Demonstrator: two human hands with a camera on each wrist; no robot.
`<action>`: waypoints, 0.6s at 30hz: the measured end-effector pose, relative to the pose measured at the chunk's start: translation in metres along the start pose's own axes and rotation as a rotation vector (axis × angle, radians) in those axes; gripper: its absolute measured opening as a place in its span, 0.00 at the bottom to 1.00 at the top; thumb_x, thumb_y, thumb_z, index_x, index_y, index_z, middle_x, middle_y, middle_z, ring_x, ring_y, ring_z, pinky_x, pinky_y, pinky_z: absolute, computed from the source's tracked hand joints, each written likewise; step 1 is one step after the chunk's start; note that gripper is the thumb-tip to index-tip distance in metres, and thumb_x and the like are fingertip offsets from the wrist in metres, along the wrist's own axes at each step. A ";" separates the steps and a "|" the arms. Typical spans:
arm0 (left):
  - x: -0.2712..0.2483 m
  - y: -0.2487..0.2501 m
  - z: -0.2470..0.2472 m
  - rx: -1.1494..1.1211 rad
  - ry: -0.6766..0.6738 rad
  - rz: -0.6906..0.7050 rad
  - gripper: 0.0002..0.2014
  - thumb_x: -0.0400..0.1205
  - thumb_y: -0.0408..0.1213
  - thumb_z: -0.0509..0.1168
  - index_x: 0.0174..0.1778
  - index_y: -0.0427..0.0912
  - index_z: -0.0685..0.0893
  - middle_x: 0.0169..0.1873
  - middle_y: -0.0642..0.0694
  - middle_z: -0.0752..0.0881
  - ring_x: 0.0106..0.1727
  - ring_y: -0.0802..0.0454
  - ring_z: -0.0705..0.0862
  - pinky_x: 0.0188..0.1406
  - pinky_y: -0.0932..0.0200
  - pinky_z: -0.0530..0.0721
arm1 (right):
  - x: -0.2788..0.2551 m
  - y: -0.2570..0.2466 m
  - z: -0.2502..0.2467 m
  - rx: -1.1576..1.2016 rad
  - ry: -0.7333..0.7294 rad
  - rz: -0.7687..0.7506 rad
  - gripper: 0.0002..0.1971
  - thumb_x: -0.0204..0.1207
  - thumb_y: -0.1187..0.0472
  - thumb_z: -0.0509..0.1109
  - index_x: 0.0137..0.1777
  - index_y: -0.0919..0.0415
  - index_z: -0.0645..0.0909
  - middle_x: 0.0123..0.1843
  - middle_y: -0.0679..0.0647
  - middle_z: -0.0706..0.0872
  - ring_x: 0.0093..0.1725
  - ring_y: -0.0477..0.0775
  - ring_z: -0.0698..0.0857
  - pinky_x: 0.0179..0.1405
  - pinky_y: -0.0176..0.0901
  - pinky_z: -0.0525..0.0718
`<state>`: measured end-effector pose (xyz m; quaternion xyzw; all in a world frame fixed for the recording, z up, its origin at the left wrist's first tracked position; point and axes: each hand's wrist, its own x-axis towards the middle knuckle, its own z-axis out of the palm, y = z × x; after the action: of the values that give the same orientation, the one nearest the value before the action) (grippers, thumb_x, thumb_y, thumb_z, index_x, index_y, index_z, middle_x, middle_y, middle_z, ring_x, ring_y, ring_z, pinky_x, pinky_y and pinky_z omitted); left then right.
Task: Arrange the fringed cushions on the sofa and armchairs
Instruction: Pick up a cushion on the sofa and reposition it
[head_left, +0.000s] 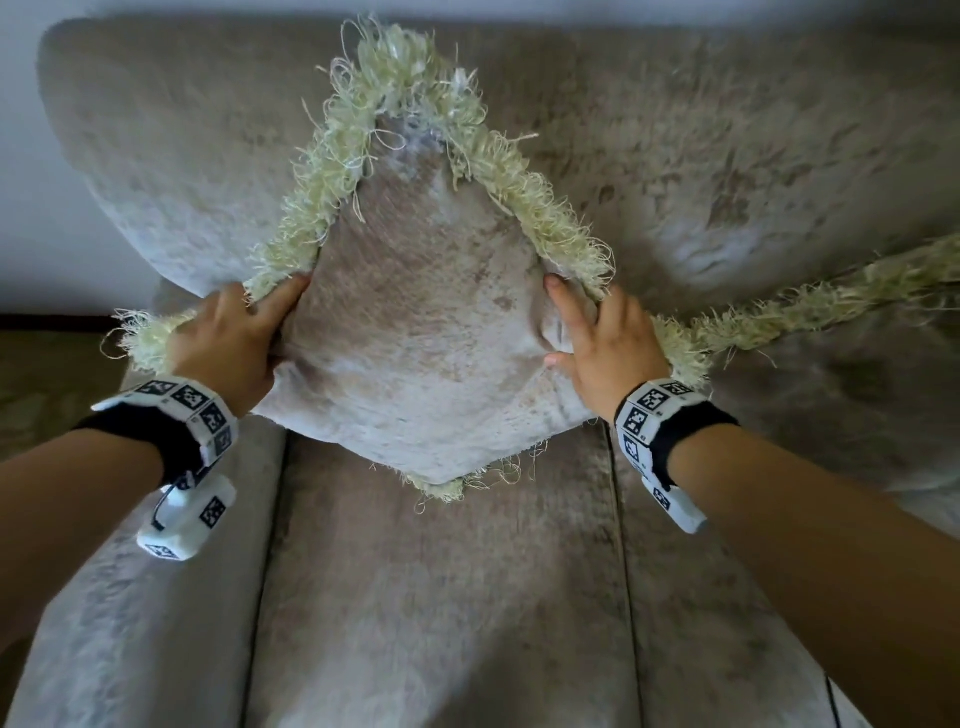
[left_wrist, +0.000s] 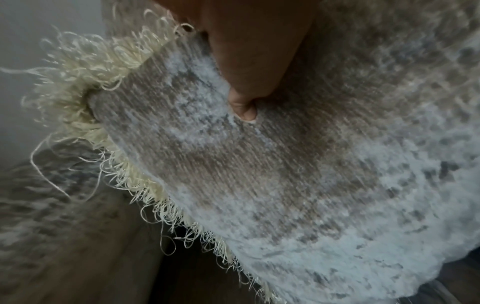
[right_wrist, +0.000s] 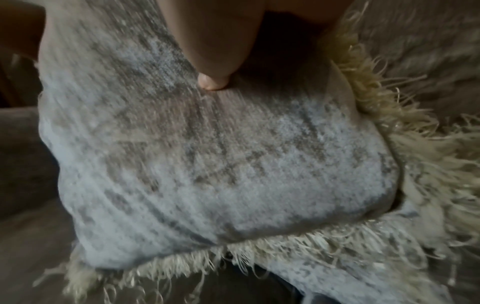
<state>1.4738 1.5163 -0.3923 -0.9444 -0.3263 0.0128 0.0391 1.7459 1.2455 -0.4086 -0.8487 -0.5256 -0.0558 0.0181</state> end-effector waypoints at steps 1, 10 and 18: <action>0.000 -0.001 0.000 0.017 -0.001 0.005 0.47 0.70 0.40 0.79 0.80 0.60 0.58 0.48 0.29 0.74 0.44 0.29 0.79 0.28 0.38 0.79 | -0.001 0.001 0.001 -0.028 -0.006 -0.008 0.51 0.65 0.42 0.79 0.82 0.55 0.54 0.53 0.72 0.74 0.44 0.68 0.77 0.42 0.58 0.80; 0.000 0.002 -0.024 0.277 -0.206 -0.057 0.54 0.69 0.52 0.75 0.82 0.65 0.42 0.62 0.33 0.74 0.62 0.33 0.76 0.67 0.31 0.71 | -0.006 -0.007 -0.026 -0.107 -0.178 0.135 0.51 0.70 0.37 0.72 0.84 0.44 0.42 0.74 0.72 0.66 0.66 0.72 0.73 0.70 0.71 0.68; -0.009 0.016 -0.123 0.159 -0.464 -0.150 0.40 0.74 0.48 0.60 0.82 0.63 0.49 0.41 0.52 0.84 0.53 0.42 0.83 0.69 0.27 0.67 | -0.017 -0.023 -0.131 0.031 -0.472 0.281 0.39 0.74 0.61 0.66 0.83 0.44 0.55 0.86 0.55 0.54 0.84 0.64 0.52 0.81 0.66 0.52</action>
<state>1.4827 1.4902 -0.2713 -0.8832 -0.3939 0.2518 0.0381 1.7074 1.2290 -0.2809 -0.9025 -0.3931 0.1547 -0.0841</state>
